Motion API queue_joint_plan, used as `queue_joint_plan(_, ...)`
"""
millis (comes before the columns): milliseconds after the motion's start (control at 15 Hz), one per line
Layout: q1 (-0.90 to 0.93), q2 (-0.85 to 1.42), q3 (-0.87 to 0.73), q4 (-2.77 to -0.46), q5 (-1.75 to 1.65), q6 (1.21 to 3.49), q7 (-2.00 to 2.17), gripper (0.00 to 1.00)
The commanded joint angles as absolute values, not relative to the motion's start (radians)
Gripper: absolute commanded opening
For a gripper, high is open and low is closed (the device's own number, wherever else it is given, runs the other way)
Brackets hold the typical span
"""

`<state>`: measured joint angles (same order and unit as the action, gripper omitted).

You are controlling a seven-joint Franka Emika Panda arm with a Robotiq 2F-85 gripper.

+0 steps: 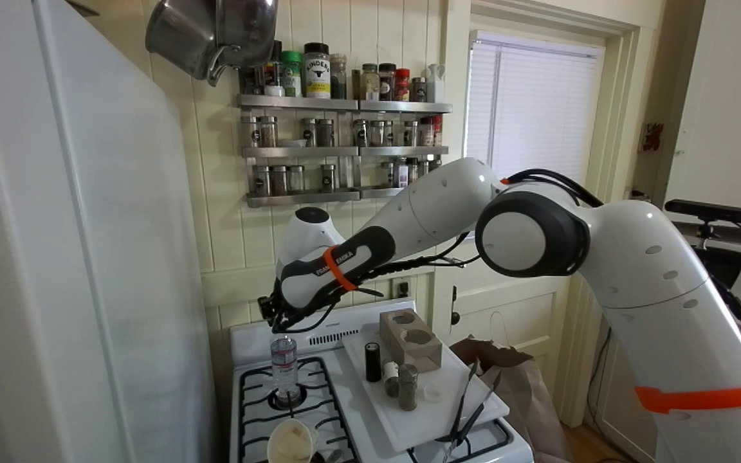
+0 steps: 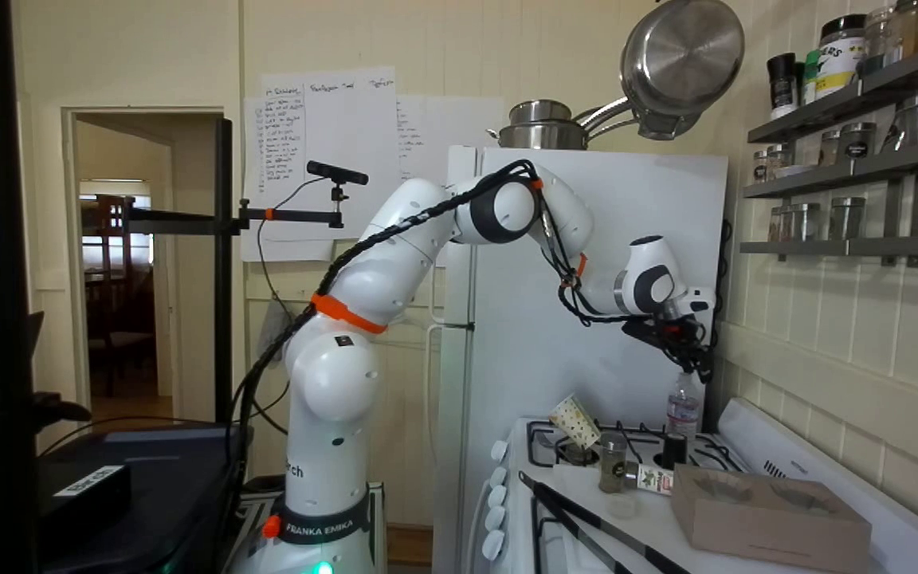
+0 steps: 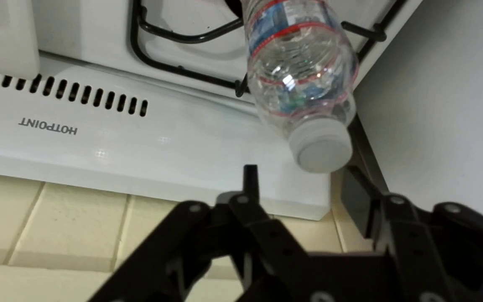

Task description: Put the water bottle on the white tray then move the brown box to the left side of the stovetop.

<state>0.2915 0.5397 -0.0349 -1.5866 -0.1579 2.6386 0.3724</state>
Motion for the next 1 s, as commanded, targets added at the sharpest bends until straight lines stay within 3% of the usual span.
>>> queue_joint_plan(0,0.309,0.527,-0.041,-1.585,-0.160,2.572,0.393,0.86)
queue_joint_plan(133,0.314,0.515,-0.043,-1.591,-0.166,2.544,0.398,0.99)
queue_joint_plan(333,0.310,0.491,-0.030,-1.600,-0.160,2.500,0.390,1.00)
queue_joint_plan(933,0.303,0.484,-0.011,-1.586,-0.159,2.412,0.395,0.82)
